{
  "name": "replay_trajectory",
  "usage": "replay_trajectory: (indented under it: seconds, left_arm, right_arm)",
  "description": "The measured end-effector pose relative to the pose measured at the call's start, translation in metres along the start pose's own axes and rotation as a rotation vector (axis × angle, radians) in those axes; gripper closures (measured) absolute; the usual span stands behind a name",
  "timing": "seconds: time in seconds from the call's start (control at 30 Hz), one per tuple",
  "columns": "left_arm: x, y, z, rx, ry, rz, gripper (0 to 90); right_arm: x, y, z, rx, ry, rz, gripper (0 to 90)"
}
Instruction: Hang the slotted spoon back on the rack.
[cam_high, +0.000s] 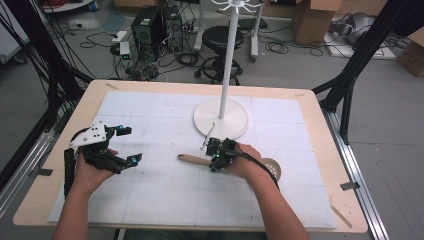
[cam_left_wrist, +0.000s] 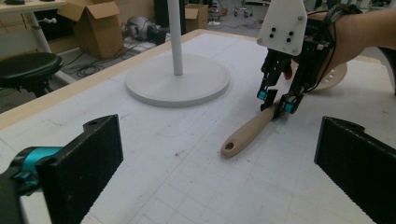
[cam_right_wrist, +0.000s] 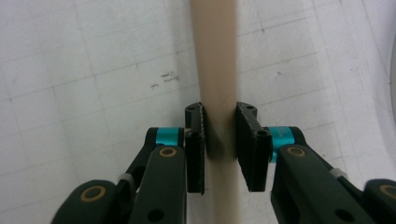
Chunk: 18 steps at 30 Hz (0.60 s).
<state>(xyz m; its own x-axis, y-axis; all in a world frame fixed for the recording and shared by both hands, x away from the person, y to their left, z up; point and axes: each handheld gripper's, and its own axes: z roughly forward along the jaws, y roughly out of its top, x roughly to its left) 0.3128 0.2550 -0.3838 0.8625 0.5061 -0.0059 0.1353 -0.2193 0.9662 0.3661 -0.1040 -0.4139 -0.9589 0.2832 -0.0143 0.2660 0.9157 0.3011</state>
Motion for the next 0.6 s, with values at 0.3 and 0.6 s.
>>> replay_trajectory:
  seconds: [0.3,0.6]
  left_arm:
    - [0.003,-0.001,-0.004,-0.008,0.010,-0.010,1.6]
    - [0.003,-0.001,-0.004,-0.011,0.008,-0.012,1.6]
  right_arm:
    - [-0.002,-0.009,-0.024,-0.137,-0.037,0.033,75.4]
    - [-0.005,-0.029,-0.068,-0.385,-0.096,0.111,75.4]
